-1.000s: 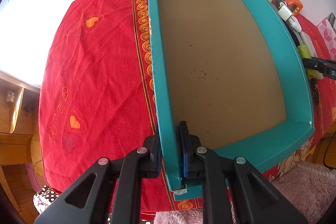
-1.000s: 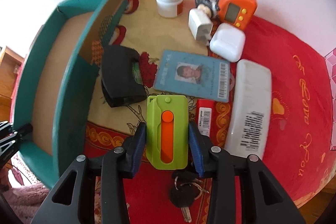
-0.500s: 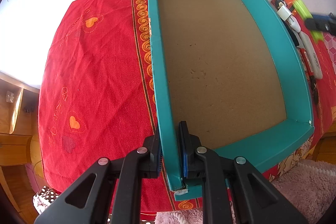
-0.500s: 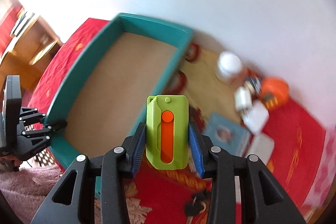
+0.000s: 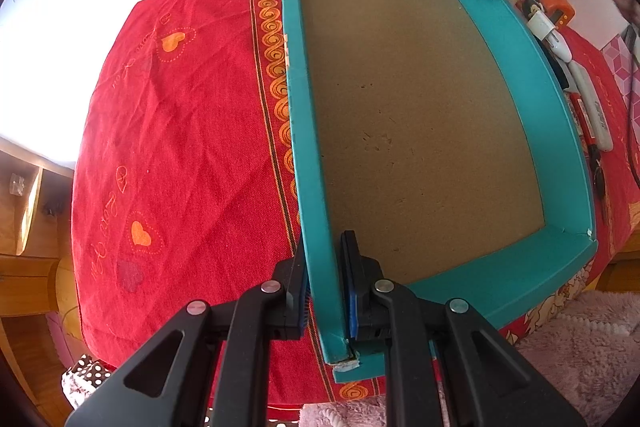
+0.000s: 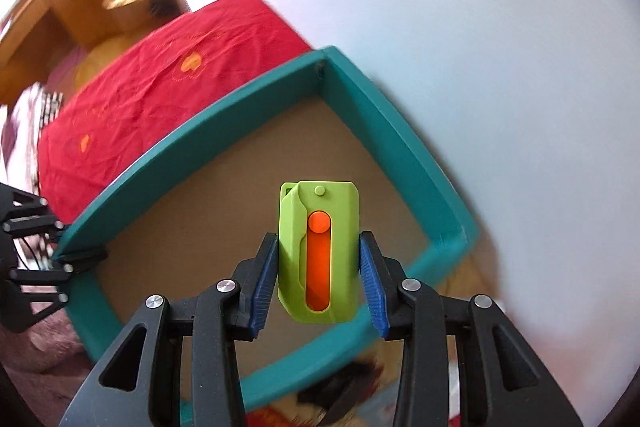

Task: Organize objects
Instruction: 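Lift the green box with the right gripper and lower it into the tray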

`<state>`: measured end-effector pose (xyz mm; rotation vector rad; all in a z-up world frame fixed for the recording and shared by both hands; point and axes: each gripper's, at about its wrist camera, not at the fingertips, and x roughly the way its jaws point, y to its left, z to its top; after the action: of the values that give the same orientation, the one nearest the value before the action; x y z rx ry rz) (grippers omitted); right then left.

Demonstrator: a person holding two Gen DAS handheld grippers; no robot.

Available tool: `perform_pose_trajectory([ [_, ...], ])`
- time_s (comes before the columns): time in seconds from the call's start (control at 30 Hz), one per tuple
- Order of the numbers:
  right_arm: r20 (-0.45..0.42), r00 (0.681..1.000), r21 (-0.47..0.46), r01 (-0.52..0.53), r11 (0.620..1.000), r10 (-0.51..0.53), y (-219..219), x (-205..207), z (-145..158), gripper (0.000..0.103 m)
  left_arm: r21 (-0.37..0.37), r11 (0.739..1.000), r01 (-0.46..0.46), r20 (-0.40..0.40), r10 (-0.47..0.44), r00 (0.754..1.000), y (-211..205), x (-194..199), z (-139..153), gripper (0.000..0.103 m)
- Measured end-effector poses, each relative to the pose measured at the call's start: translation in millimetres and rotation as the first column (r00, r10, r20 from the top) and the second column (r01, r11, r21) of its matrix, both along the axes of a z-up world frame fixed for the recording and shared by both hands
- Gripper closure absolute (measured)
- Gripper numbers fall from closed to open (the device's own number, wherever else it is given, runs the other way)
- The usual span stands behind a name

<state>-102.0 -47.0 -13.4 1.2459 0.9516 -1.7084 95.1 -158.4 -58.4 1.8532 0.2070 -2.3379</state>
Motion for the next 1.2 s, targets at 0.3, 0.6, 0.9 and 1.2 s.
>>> perform_pose_trajectory([
  [0.3, 0.016, 0.975, 0.078, -0.223, 0.972, 0.222, -52, -19, -33, 0.063, 0.004, 1.0, -0.002, -0.002, 0.002, 1.0, 0, 1, -4, 0.09],
  [0.6, 0.015, 0.949, 0.123, -0.315, 0.941, 0.316, -76, -31, -52, 0.063, 0.008, 1.0, -0.014, 0.001, 0.014, 1.0, 6, -2, -4, 0.09],
  [0.9, -0.016, 0.945, 0.102, -0.323, 0.941, 0.326, -83, -35, -57, 0.062, 0.008, 1.0, -0.019, 0.004, 0.019, 1.0, 10, -7, -5, 0.09],
  [1.2, -0.045, 0.961, 0.046, -0.27, 0.962, 0.272, -74, -28, -51, 0.036, 0.011, 1.0, -0.024, 0.001, 0.024, 1.0, 7, -12, -9, 0.09],
])
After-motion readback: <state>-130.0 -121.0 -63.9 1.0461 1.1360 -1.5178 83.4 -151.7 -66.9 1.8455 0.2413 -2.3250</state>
